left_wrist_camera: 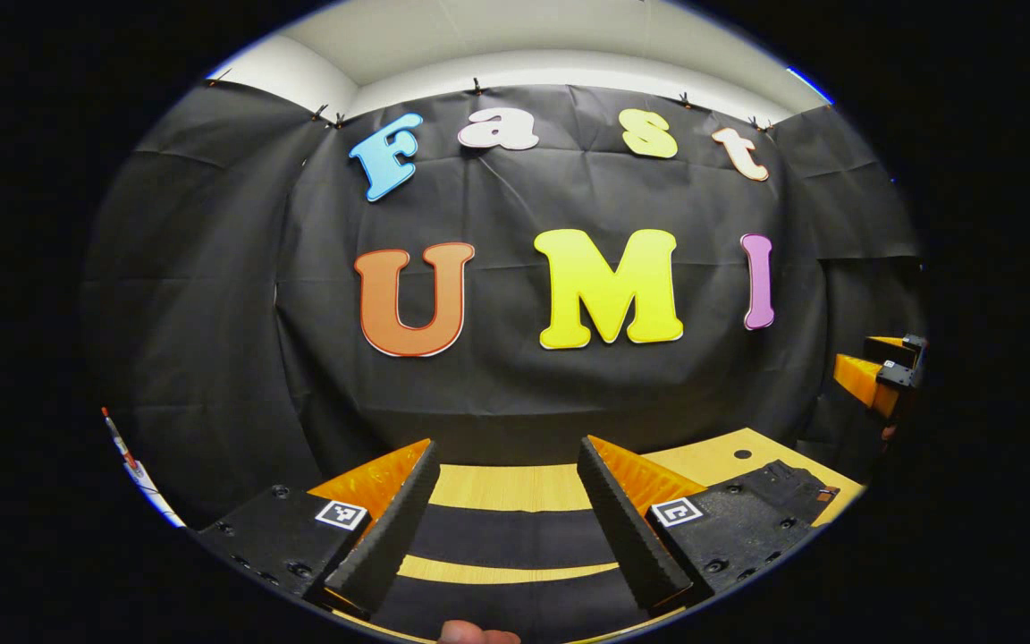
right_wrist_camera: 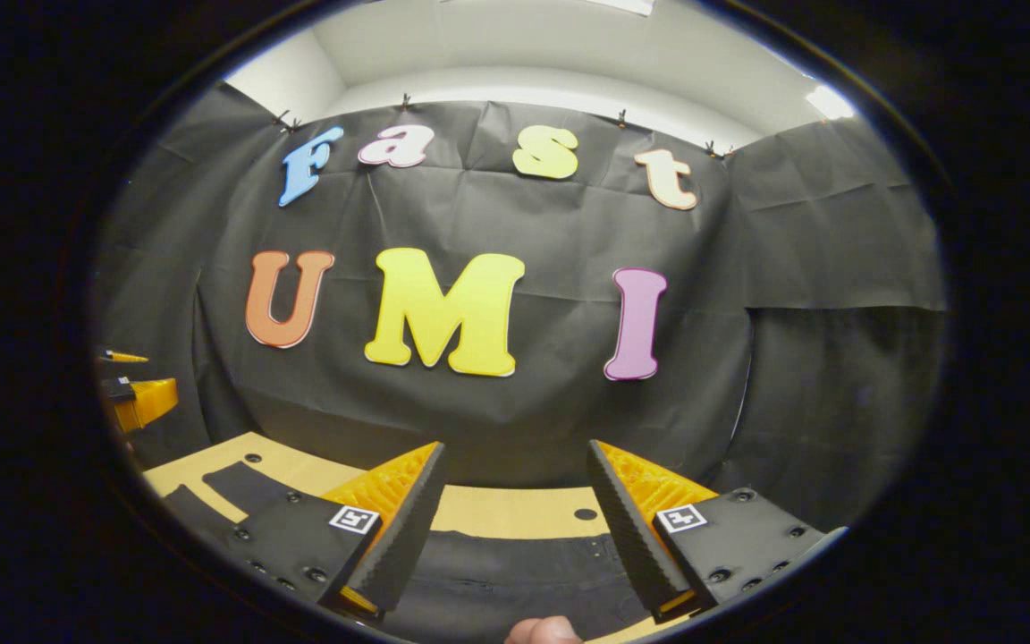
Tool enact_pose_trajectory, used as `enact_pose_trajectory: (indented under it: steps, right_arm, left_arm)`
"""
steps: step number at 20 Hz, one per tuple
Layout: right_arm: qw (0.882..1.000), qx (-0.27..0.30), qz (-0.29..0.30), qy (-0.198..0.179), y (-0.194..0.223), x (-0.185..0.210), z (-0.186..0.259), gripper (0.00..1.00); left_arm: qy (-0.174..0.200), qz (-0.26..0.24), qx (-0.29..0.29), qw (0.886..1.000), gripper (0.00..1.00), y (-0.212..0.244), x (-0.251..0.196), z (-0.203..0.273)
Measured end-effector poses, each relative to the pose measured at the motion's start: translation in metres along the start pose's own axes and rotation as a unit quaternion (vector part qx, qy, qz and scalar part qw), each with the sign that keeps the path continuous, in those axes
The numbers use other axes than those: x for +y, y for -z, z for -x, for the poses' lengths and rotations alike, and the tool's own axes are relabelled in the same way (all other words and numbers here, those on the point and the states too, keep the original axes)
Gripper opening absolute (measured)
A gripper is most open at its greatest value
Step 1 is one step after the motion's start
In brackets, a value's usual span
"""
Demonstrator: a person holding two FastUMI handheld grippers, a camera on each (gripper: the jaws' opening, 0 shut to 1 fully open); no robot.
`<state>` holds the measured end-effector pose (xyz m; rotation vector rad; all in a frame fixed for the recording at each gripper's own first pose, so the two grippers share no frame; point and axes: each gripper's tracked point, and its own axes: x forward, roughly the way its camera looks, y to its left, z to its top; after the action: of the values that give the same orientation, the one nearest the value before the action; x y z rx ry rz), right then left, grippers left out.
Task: Grasp the waist and the cuffs of the jeans and fold them to make the two legs overlap; first hold the waist and fold one-third of the jeans toward the cuffs, then hold the cuffs and fold the remaining one-third in the same direction to finish folding.
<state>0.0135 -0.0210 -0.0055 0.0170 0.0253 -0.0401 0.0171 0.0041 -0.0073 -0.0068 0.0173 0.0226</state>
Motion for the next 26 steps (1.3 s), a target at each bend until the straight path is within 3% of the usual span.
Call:
enact_pose_trajectory:
  steps: [5,9,13,15,17,19,20,24,25,26]
  right_arm:
    - [0.999,0.026,-0.008,0.017,0.021,-0.028,-0.012,0.96]
    - [0.993,0.094,-0.035,0.057,0.069,-0.094,-0.017,0.96]
    - [0.98,0.16,-0.063,0.098,0.117,-0.164,-0.004,0.96]
    - [0.965,0.21,-0.12,0.096,0.15,-0.182,0.006,0.96]
    - [0.941,0.276,-0.175,0.087,0.192,-0.191,0.021,0.95]
    - [0.914,0.32,-0.235,0.086,0.224,-0.194,0.025,1.0]
    - [0.899,0.337,-0.266,0.089,0.239,-0.194,0.024,0.98]
    - [0.85,0.378,-0.355,0.092,0.283,-0.179,0.032,0.98]
    - [0.839,0.388,-0.371,0.095,0.29,-0.18,0.034,0.98]
    - [0.829,0.394,-0.386,0.097,0.295,-0.18,0.035,0.98]
  left_arm:
    - [-0.027,0.017,0.026,0.999,0.99,0.018,0.023,-0.006]
    - [-0.073,0.053,0.081,0.993,0.99,0.062,0.073,-0.002]
    - [-0.131,0.098,0.174,0.971,1.0,0.135,0.132,0.032]
    - [-0.129,0.148,0.224,0.955,0.99,0.176,0.142,0.054]
    - [-0.131,0.219,0.278,0.926,0.98,0.216,0.143,0.076]
    - [-0.135,0.316,0.322,0.882,0.99,0.246,0.136,0.101]
    - [-0.142,0.37,0.333,0.856,0.99,0.257,0.132,0.112]
    - [-0.175,0.568,0.336,0.73,0.99,0.28,0.117,0.133]
    - [-0.186,0.595,0.333,0.707,0.99,0.281,0.116,0.135]
    - [-0.196,0.612,0.33,0.692,0.99,0.282,0.116,0.137]
